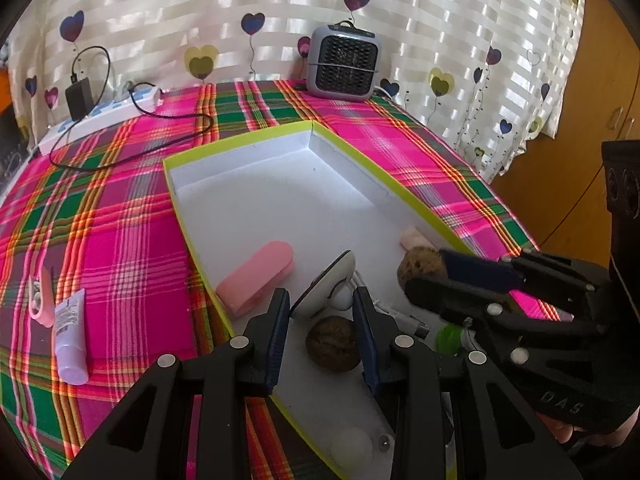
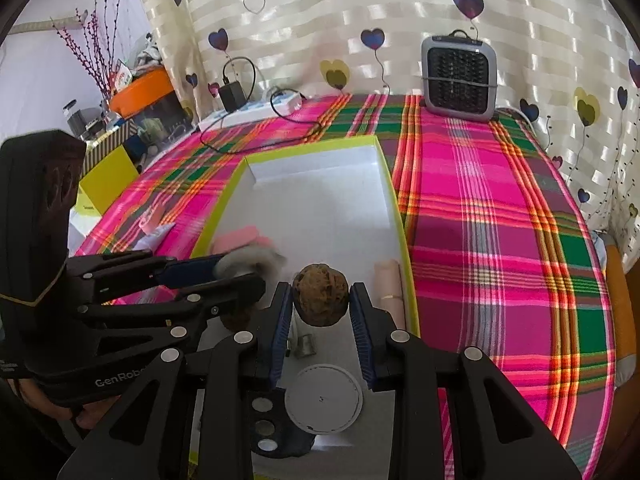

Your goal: Organize objects

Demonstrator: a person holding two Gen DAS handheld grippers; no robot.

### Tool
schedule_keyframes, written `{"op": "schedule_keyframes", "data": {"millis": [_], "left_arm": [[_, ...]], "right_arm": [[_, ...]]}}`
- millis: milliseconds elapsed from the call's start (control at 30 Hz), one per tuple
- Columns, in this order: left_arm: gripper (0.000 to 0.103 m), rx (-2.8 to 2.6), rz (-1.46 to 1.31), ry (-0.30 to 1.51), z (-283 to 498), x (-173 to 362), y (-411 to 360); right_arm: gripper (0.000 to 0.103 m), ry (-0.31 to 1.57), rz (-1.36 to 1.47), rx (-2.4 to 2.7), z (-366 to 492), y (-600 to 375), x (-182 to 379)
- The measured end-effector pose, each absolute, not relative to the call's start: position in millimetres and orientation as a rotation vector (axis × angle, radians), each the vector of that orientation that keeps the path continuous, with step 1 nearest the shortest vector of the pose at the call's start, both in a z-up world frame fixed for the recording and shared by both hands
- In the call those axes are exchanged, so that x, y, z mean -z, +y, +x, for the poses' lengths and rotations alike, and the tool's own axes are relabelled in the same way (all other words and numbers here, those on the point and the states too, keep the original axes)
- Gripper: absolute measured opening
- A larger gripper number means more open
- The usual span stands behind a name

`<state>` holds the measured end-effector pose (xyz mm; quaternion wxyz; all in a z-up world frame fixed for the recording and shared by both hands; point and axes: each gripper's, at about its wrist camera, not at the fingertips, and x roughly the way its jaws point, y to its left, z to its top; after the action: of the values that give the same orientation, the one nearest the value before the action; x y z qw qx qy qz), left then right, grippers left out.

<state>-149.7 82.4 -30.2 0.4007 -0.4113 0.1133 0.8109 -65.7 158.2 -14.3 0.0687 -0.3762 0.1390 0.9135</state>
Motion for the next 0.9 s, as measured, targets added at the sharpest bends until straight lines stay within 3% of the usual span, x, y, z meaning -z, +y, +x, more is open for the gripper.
{"op": "schedule_keyframes", "data": {"millis": [900], "left_arm": [[0.029,-2.068,-0.991,0.244,-148.0,17.3,76.2]], "right_arm": [[0.031,0.393,-1.182,-2.717,-72.4,154.2,20.5]]}}
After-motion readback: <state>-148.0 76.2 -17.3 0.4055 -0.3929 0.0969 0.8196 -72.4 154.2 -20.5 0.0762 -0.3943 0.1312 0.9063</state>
